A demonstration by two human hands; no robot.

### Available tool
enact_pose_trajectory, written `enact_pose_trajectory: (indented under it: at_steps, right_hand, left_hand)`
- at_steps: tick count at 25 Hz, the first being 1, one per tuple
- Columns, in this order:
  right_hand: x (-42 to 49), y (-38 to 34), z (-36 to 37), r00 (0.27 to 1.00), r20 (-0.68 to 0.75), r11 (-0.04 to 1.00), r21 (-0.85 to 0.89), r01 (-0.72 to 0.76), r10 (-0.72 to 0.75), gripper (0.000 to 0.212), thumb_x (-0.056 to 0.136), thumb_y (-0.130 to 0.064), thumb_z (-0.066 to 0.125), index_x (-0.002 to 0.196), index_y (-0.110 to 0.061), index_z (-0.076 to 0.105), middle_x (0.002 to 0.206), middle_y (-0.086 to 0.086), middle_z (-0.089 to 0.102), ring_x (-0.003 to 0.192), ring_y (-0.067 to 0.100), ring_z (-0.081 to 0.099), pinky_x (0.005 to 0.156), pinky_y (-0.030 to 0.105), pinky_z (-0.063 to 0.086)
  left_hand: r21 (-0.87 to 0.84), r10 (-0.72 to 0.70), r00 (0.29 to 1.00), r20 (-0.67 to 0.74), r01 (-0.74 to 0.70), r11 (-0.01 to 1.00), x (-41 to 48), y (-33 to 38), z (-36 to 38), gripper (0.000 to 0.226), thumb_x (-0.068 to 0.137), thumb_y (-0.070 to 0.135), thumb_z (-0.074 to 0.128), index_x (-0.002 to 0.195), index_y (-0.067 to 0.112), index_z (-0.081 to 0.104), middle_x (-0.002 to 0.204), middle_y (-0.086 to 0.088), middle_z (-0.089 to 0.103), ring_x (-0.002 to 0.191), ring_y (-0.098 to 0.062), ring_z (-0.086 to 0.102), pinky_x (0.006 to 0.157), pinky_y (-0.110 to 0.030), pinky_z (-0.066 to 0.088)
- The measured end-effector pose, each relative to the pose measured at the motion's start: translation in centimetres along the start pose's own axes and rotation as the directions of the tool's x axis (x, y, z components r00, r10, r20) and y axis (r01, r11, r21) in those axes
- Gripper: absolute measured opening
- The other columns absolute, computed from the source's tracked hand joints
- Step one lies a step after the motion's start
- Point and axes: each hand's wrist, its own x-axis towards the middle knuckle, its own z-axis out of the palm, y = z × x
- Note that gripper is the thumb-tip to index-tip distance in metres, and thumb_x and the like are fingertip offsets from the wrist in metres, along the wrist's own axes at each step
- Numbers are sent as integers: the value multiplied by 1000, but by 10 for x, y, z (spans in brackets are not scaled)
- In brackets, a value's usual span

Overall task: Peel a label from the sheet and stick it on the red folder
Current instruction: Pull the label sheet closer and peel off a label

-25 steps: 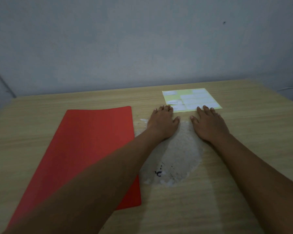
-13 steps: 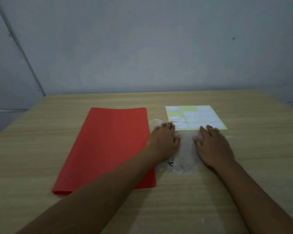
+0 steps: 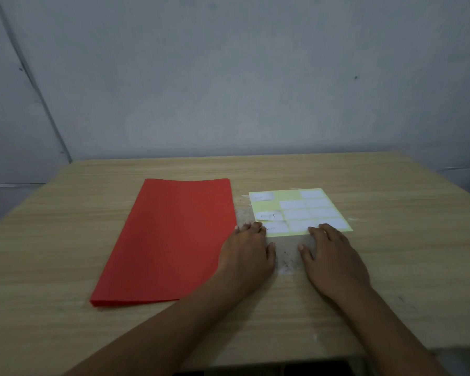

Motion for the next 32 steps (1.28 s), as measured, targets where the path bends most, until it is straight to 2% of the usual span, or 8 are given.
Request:
enact_pose_trajectory:
  at_steps: [4,8,11,14,17,21,28,32]
  right_hand:
    - [-2,-3,-2,1000,-11,1000,-26,-8,8,54,96,-47,48,143,-21,45,152,2,40,140,24,36,108,38,38]
    - [8,-10,-9,998,-61,998,-54,-27,24,44,93,-49,51,129,-25,54,132,1,53,124,25,46,93,38,43]
    - [19,-18,-12,993,-118,1000,-6,-12,12,37,92,-47,55,122,-26,57,123,1,56,117,25,47,87,38,43]
    - [31,-27,-10,996,-83,999,41,17,-14,35,92,-45,59,123,-28,58,121,-1,57,117,23,47,88,37,45]
    - [38,-33,-5,996,-80,998,61,30,-25,33,91,-44,61,121,-30,60,119,-4,58,116,21,48,90,36,44]
    - [46,-35,-1,995,-100,995,96,15,-5,30,90,-43,64,117,-30,64,116,-4,60,115,21,49,91,37,44]
    - [49,-39,1,990,-138,993,117,11,5,8,89,-37,66,94,-33,70,105,-6,63,106,20,54,84,37,44]
    - [47,-39,3,987,-161,992,123,10,11,5,88,-36,67,90,-33,70,100,-8,63,101,19,54,81,36,42]
  left_hand:
    - [2,-10,1000,-6,10,1000,-4,1,-1,55,94,42,35,134,11,54,139,-7,55,129,-23,50,115,-40,31]
    - [27,-9,996,-93,11,1000,9,-1,-12,49,91,50,41,106,14,71,115,-2,69,104,-21,64,104,-40,43]
    - [0,40,987,-157,-41,999,26,-10,-15,56,88,58,49,117,14,68,128,-2,65,115,-22,60,95,-37,45]
    - [-48,51,998,-35,-53,997,42,-20,-12,73,82,70,51,128,14,61,141,-2,55,129,-20,50,100,-37,43]
    - [-55,30,999,35,-28,998,48,-29,-3,86,76,79,48,131,14,59,135,-2,58,123,-22,54,98,-37,45]
    - [-60,30,1000,4,-30,998,49,-34,3,89,73,84,43,124,15,64,125,1,62,112,-21,59,92,-37,49]
    - [-63,23,1000,19,-22,998,51,-34,3,92,72,84,47,131,16,60,138,-1,56,119,-22,56,97,-36,46]
    - [-85,11,999,32,-8,996,52,-34,2,96,68,87,46,133,17,59,139,-1,55,120,-22,55,98,-38,46]
